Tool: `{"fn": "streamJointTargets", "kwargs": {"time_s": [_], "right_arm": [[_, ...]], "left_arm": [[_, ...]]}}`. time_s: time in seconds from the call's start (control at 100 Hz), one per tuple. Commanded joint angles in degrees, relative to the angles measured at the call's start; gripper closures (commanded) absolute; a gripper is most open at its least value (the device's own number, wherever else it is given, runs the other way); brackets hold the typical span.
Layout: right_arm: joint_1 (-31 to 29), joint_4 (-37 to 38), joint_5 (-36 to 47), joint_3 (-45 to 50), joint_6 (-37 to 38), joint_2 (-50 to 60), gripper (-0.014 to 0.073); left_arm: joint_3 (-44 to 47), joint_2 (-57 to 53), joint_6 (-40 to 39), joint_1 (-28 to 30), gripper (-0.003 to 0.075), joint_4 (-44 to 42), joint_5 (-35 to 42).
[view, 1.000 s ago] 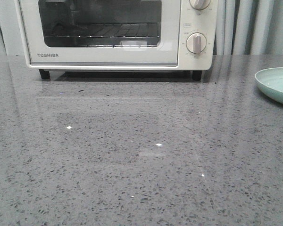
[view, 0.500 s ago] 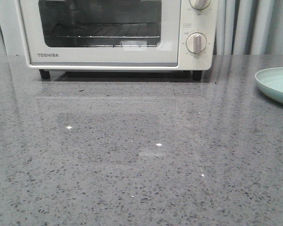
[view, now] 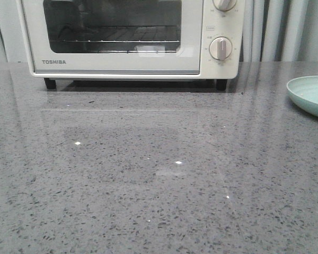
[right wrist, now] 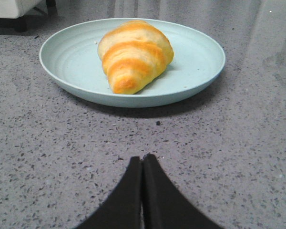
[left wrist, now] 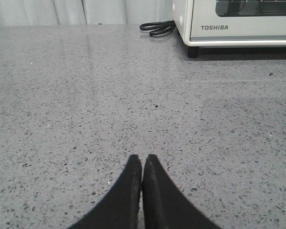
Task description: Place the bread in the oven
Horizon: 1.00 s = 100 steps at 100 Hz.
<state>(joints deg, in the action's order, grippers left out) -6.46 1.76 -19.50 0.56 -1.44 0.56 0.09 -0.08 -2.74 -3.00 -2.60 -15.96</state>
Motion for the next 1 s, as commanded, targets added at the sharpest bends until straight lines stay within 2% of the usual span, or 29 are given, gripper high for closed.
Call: {"fn": "streamJointTargets", "kwargs": {"time_s": [0.0,0.2,0.37,0.49,0.85,0.92,0.99], "right_arm": [[-0.4,0.1,1.2,1.5,-0.2,1.0,0.0667],[-0.4,0.1,1.2,1.5,-0.2,1.0,0.0667],[-0.4,0.1,4.5,1.5,-0.2,1.0,0.0667],[-0.4,0.1,14.7,1.5,-0.2,1.0,0.0667],[-0.4,0.1,53.3,1.5,-0.2,1.0,0.0667],[-0.4,0.1,56.6,1.5,1.4,1.0,0.0667],[-0.4,0.1,55.6,1.0,5.6,1.0,0.0667]], "left_arm": [[1.2,-1.7,-0.5,0.1,0.0742,-0.1,4.9],[1.2,-1.7,-0.5,0.1,0.0741,0.4,10.6],[1.2,-1.7,-0.5,0.1,0.0742,5.2,15.1],[1.2,-1.7,-0.5,0.1,0.0742,6.6,18.9],[1.2,-1.7,-0.5,0.1,0.0742,11.3,29.4],[1.2,-1.7,-0.5,0.1,0.0742,14.3,32.2],[0.7,-1.7,-0.5,0.1,0.0742,16.9,32.9]]}}
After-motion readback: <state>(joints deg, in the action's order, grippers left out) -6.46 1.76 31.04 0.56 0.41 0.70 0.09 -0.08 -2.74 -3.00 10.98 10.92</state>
